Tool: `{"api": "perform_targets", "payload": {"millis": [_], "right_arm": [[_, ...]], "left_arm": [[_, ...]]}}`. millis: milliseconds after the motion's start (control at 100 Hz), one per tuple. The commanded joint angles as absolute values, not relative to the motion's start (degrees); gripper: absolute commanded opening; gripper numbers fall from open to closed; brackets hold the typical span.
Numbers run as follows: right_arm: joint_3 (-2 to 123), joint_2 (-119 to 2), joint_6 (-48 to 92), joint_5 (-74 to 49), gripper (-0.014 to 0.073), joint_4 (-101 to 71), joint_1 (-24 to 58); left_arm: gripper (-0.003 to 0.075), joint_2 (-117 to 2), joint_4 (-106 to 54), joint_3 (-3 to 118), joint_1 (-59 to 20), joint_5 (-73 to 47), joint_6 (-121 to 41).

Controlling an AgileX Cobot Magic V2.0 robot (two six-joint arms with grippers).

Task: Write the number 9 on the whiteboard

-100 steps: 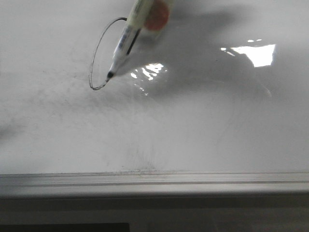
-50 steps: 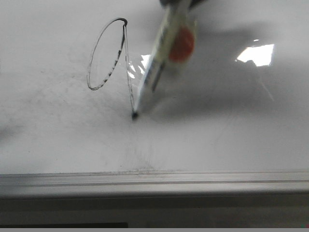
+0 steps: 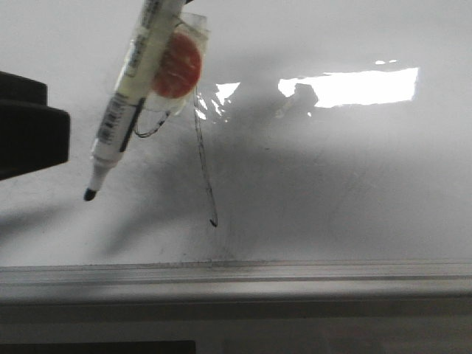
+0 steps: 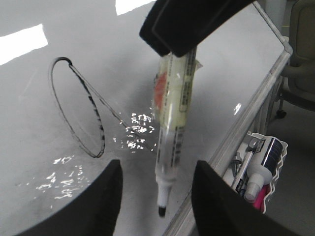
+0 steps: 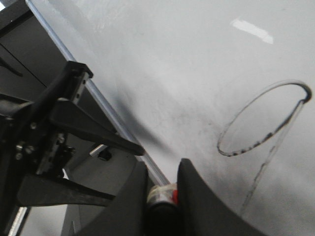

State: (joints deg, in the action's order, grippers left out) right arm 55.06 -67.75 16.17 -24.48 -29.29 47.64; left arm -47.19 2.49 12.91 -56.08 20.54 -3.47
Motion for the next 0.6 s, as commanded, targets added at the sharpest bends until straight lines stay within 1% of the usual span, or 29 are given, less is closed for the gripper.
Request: {"api": "perform_targets", "payload": {"millis": [0,100,300,350,410,420,470,510,530,570,590], "right_arm": [[57.11,-67.78,15.54,-19.85,-0.0062,-31.20,49.33],[57.11,-68.35,15.54,-19.18,-0.0062,-31.40,50.81],[57.11,-68.35,15.54,-18.02,-0.0062,-32.17,51.07],[57.11,-68.35,15.54,-18.02,-0.0062,-32.17,51.07],[57.11,-68.35,15.54,-18.25,-0.0062,-32.31,51.07],[57.11,-68.35,15.54,-18.35,-0.0062,-32.31,51.07],[57.11,-68.35,15.54,-18.38,-0.0062,-32.31,51.07],[57.11,-68.35,15.54,-18.52,-0.0062,-32.31,51.07],[57.11,-68.35,15.54,-18.52,-0.0062,-32.31,51.07],[57.11,-68.35,15.54,-18.52,-0.0062,-32.31,51.07],[57.11,-68.35,15.54,-18.52,-0.0062,-32.31,51.07]], "left_arm": [[0.0319,-49.96,2.08,14.66,-56.56,29.35,-3.47],[0.0318,-51.78,2.08,14.66,-56.56,31.51,-3.47],[0.0312,-52.38,2.08,14.66,-56.56,31.32,-3.47],[0.0296,-52.38,2.08,14.66,-56.56,31.25,-3.47],[0.0218,-52.38,2.08,14.66,-56.56,30.89,-3.47],[0.0218,-52.38,2.08,14.66,-56.56,30.89,-3.47],[0.0130,-52.38,2.08,14.66,-56.56,30.89,-3.47],[0.0074,-52.38,2.08,14.66,-56.56,31.08,-3.47],[0.0032,-52.38,2.08,14.66,-56.56,31.08,-3.47],[-0.0017,-52.38,2.08,14.66,-56.56,31.15,-3.47],[-0.0018,-52.38,2.08,14.66,-56.56,31.15,-3.47]]}}
